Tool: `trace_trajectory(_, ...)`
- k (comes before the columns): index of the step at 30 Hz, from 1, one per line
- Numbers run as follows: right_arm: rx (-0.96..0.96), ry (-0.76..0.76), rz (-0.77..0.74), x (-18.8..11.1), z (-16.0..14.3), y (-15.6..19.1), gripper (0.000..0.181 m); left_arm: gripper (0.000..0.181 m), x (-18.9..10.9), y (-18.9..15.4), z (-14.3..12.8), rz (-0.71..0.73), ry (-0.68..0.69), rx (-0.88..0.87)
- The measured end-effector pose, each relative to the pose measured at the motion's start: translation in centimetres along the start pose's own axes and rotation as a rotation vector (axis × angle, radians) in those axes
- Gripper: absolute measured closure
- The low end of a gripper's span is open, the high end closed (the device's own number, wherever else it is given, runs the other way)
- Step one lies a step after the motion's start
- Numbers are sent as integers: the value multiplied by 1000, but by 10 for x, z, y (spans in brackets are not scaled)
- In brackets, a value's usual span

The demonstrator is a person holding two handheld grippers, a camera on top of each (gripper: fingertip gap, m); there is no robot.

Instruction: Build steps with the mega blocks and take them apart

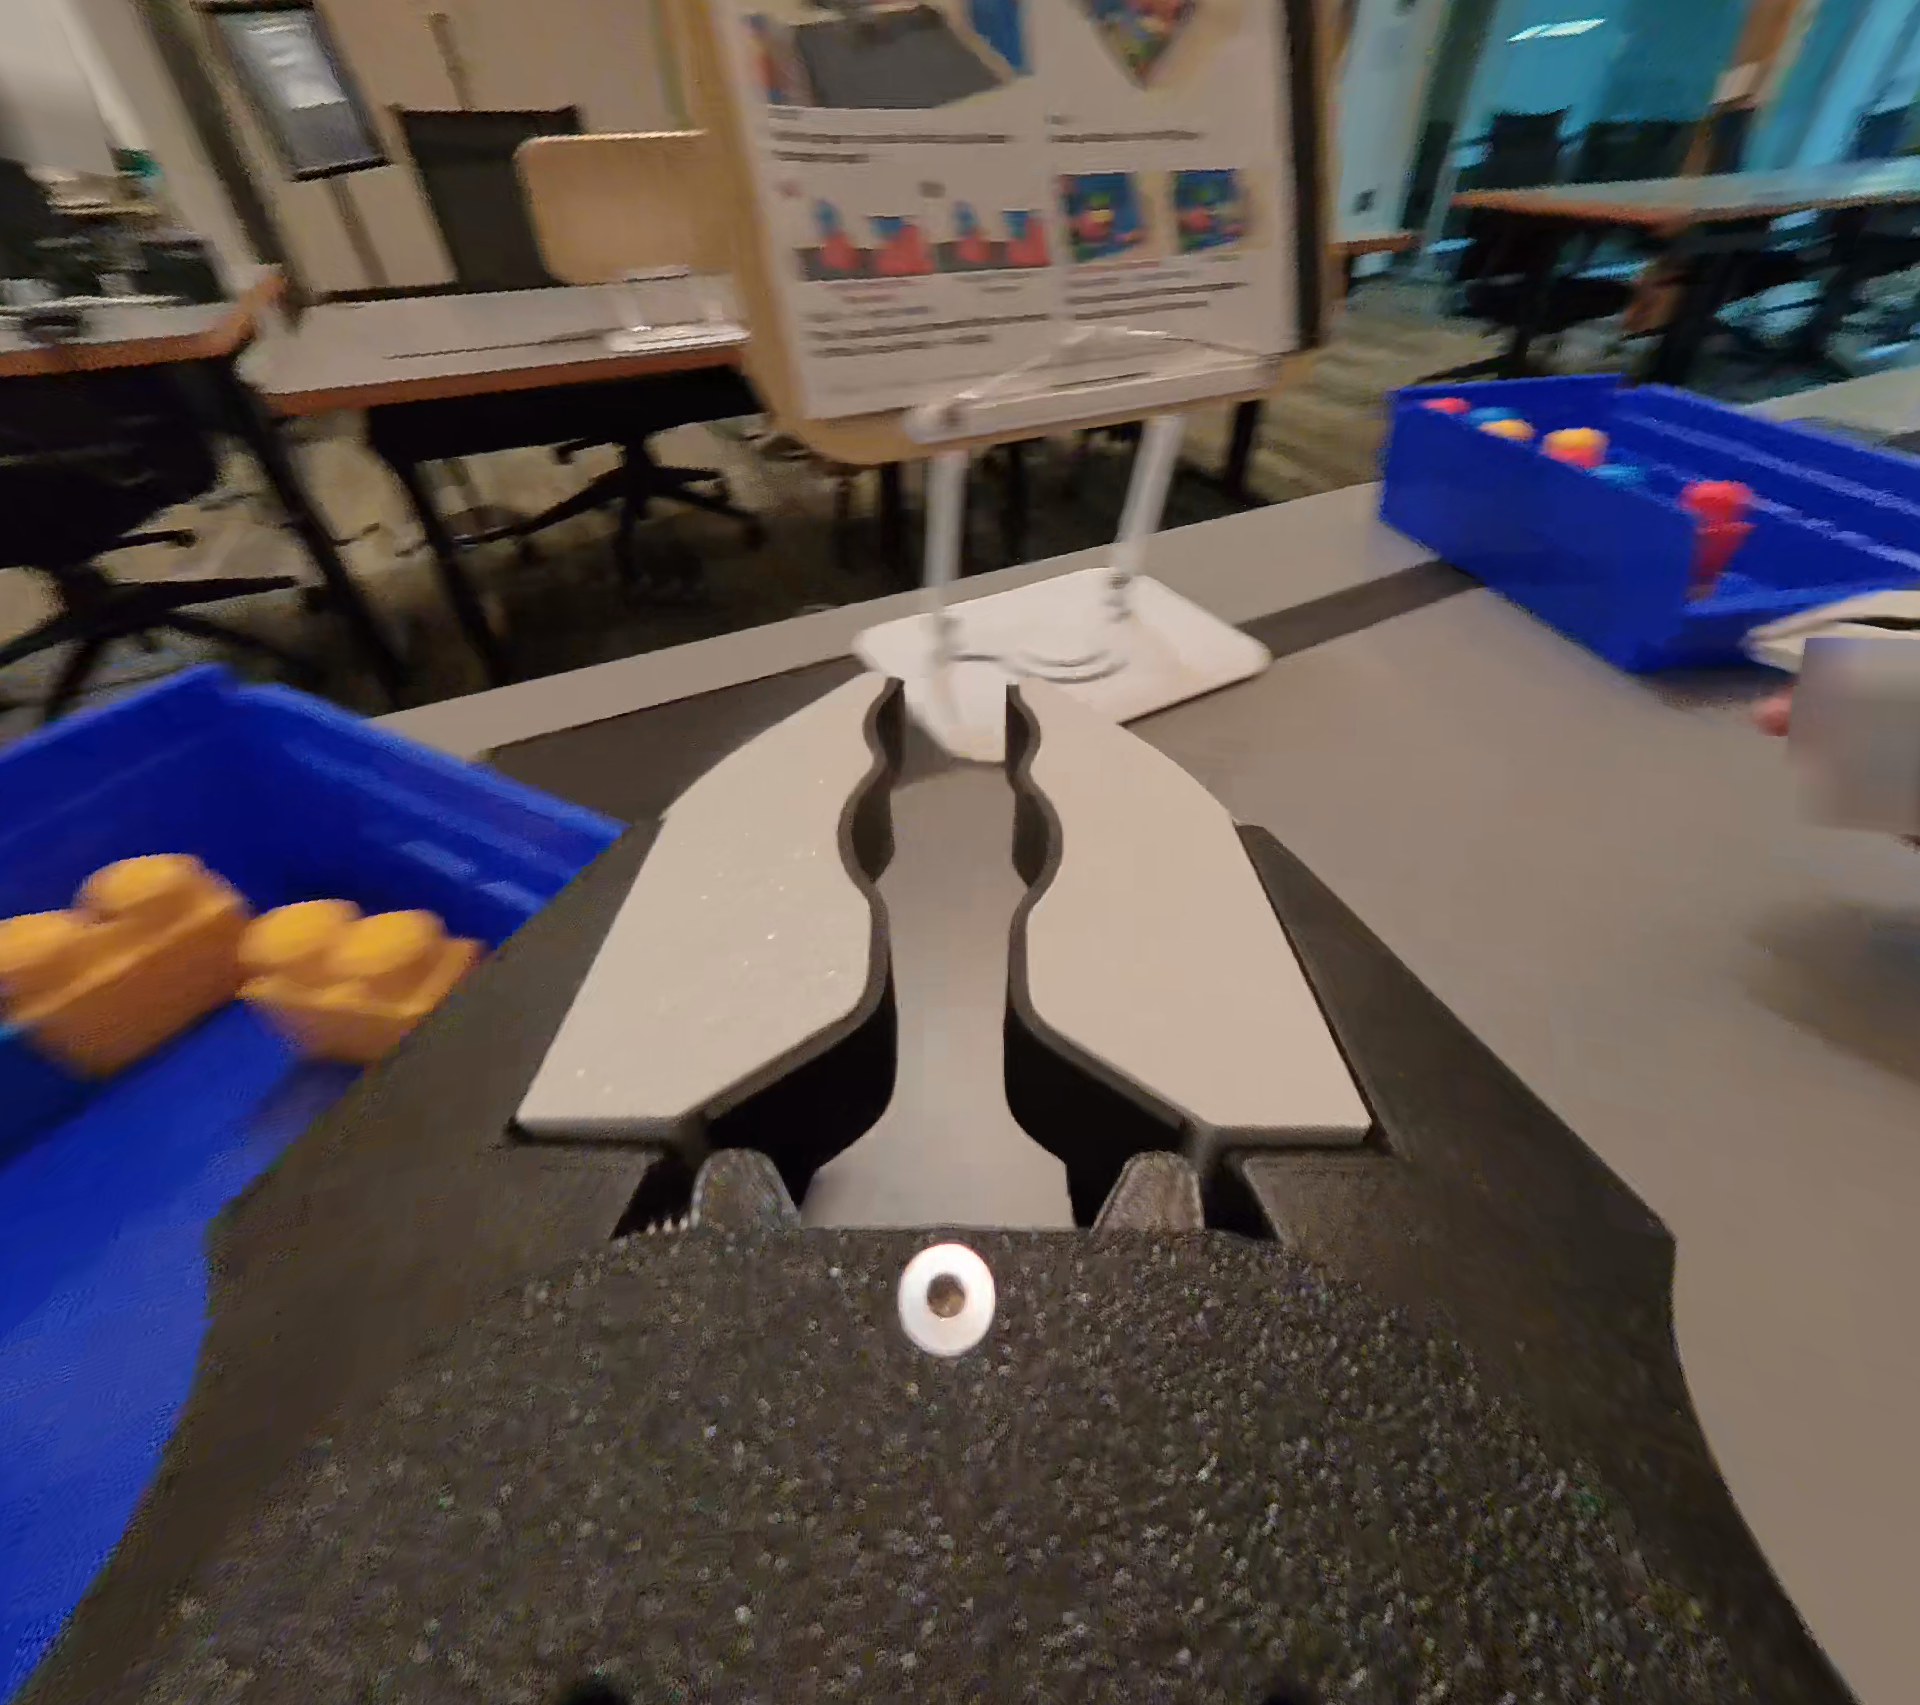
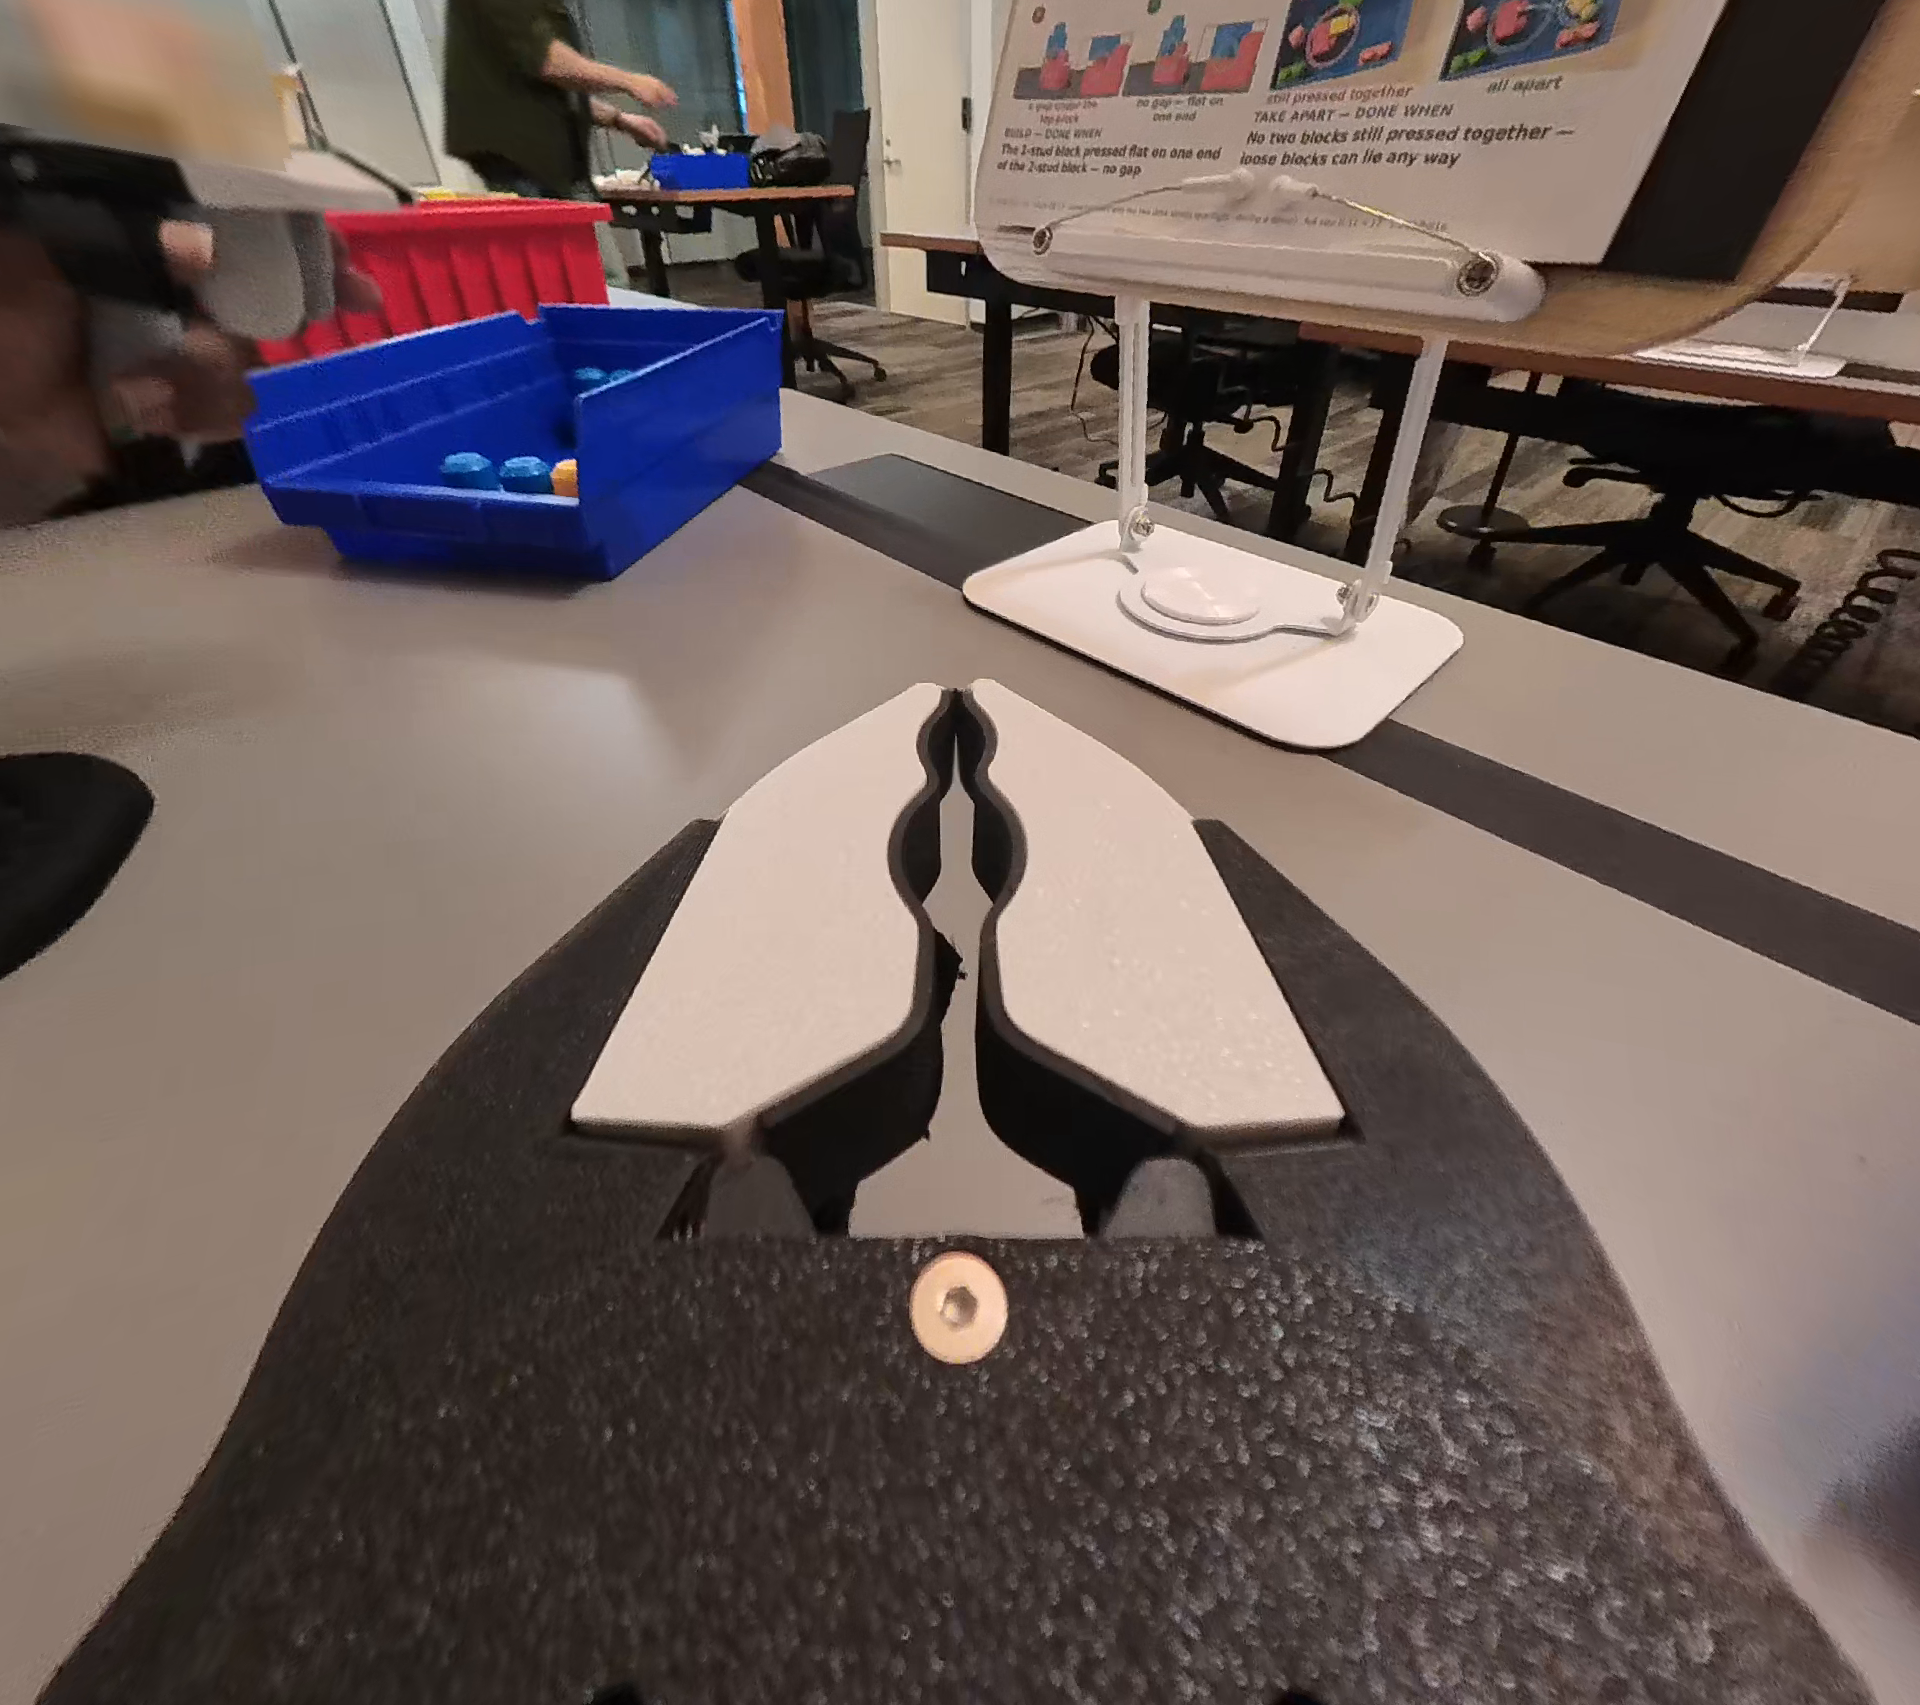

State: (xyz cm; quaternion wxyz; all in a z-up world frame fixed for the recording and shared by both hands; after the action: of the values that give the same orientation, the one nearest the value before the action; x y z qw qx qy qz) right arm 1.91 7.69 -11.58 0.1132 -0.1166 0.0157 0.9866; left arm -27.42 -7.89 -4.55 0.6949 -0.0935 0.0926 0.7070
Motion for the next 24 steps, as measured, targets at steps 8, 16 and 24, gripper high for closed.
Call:
trace_trajectory(8,-31,-6,32,-1,1,9,181,143,-6,138,5,152,325,-12)
trace_trajectory(16,-42,-2,54,1,-1,15,181,124,50,187,-75,171,802,-122)
trace_trajectory(24,-60,22,53,2,-6,16,181,94,83,205,-120,390,840,-377)
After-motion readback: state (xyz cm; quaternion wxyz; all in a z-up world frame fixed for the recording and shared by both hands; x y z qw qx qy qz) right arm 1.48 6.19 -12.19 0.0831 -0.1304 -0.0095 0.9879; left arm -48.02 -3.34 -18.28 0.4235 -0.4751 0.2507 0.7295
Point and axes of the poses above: each gripper's, where its closed fingertips meet, x out along the fingers, z out of its top, y = z × x across the jaws, the point moved 2 cm from there along -x, back along the fingers, and after that the axes turned 11 degrees about y, right-handed, at the moved point
